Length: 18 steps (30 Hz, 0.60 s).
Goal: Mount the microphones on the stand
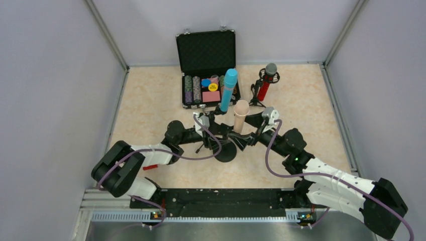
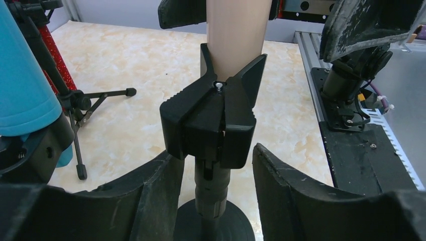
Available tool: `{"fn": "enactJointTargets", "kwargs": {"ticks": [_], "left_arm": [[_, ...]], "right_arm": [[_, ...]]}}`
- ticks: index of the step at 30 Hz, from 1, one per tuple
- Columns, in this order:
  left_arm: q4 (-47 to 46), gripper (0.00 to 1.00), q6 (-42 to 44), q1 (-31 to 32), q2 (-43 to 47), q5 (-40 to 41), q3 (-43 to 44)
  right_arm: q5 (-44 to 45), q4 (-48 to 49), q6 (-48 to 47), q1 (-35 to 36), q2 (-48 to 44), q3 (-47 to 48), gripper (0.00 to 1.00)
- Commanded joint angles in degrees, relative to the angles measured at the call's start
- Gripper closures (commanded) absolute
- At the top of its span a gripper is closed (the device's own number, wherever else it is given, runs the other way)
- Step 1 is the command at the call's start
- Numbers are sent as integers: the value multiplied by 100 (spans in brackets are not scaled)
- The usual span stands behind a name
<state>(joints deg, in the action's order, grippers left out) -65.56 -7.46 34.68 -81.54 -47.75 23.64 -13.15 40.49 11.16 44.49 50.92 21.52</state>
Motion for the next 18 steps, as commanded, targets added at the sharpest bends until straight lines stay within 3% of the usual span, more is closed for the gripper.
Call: {"fn": "enactJointTargets", "kwargs": {"ticks": [1, 10, 18], "left_arm": [[-556, 46, -169, 24, -168, -182, 213], [-692, 68, -225, 23, -266, -179, 201], [-755, 99, -396, 23, -314, -261, 288]], "right_arm": [[14, 56, -5, 60, -30, 246, 1], [3, -59, -78, 60, -104, 259, 1], [146, -511, -271, 62, -361, 232, 2]]}}
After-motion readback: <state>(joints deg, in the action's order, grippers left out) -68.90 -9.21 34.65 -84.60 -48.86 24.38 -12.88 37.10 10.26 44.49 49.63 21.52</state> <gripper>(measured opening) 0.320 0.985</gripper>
